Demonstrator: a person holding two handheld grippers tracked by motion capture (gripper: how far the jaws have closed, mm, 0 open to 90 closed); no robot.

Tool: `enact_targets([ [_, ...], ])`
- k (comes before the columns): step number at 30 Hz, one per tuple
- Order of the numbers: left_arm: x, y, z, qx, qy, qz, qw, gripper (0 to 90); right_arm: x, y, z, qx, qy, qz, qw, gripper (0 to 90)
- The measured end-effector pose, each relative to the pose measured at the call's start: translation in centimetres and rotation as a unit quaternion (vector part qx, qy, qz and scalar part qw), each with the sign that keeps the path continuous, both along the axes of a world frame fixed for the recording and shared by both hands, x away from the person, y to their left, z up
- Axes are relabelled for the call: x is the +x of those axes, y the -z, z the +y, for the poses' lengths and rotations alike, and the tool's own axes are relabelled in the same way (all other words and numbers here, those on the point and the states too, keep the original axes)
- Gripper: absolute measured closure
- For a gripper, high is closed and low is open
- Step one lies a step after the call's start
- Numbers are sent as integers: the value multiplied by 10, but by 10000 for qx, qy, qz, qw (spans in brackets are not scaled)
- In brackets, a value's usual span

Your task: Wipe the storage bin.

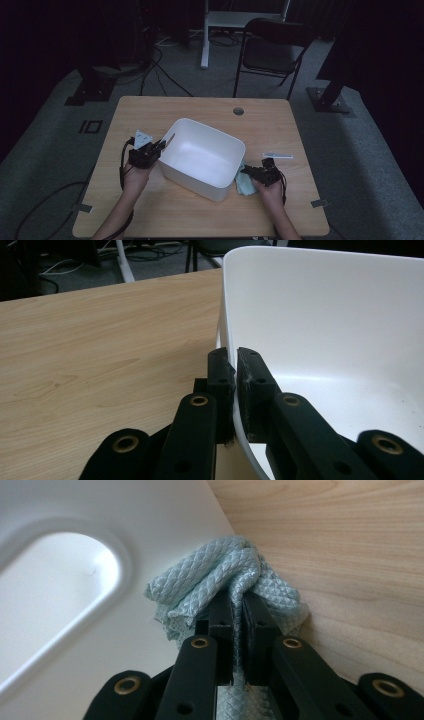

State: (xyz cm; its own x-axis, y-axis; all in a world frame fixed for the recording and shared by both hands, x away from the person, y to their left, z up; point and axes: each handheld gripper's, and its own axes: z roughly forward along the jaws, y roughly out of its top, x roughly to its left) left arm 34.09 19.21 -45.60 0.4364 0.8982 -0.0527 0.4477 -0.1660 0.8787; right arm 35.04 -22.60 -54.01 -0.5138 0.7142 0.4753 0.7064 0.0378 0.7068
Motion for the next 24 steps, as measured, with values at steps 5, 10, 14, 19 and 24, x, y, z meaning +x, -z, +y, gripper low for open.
enact_targets([
  [5, -1, 1, -1, -23, -89, -20, 10000, 857, -1, -3, 0, -16, -1, -1, 10000, 850],
  [10, -2, 1, -2, -68, -186, -20, 9998, 859, -12, -18, -4, 164, -122, -201, 9996, 849],
  [14, -1, 0, -2, -42, -102, 15, 9999, 857, -22, -26, -2, 274, -222, -308, 9989, 849],
  [19, -1, 0, -3, -16, -71, 9, 10000, 857, -19, -22, -1, 236, -183, -265, 9992, 850],
  [24, -1, 0, -3, 2, -58, -7, 10000, 855, -16, -15, 2, 129, -131, -166, 9997, 850],
])
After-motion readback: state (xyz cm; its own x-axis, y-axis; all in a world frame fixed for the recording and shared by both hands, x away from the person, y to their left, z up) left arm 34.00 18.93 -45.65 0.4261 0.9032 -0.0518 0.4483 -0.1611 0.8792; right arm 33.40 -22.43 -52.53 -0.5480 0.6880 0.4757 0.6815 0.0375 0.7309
